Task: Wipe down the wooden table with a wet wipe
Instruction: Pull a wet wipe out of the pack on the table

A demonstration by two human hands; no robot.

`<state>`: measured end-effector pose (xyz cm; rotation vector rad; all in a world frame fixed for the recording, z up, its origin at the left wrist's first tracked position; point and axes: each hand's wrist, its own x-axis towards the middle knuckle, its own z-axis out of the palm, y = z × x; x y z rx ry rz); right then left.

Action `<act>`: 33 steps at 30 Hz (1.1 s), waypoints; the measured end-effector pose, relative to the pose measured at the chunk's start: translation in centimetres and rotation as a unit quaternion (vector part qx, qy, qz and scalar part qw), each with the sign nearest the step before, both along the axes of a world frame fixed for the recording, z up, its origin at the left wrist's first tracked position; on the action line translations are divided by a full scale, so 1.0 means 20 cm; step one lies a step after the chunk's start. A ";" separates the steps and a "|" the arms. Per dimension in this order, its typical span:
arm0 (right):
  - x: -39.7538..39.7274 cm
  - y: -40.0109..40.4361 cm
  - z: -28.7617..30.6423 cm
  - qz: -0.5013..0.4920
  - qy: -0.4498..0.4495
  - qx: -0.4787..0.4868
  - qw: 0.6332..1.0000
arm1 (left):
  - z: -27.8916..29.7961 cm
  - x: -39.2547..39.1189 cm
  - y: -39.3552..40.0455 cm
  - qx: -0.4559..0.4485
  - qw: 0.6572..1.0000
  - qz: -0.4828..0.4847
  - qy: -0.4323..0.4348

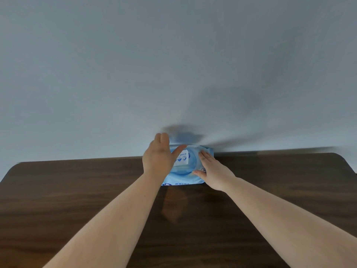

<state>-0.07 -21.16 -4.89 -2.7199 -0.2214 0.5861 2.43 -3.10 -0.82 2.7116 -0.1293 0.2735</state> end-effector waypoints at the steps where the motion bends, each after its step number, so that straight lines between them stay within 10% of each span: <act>1: 0.00 0.00 0.00 0.000 -0.002 -0.003 1.000 | 0.01 -0.01 -0.01 -0.003 0.999 0.027 0.024; 6: -0.01 0.00 0.00 0.006 -0.018 -0.015 1.000 | -0.01 -0.05 -0.07 -0.129 0.990 0.022 0.060; 12: -0.02 0.01 0.01 0.008 -0.032 -0.020 0.999 | -0.15 -0.10 -0.08 -0.037 0.997 -0.049 0.053; 18: -0.01 0.08 0.07 0.021 -0.195 -0.027 0.980 | -0.05 -0.09 -0.03 -0.142 0.987 0.016 0.072; 33: 0.11 0.34 0.05 0.057 -0.191 -0.065 0.978 | -0.06 -0.10 0.16 -0.126 0.983 0.069 0.116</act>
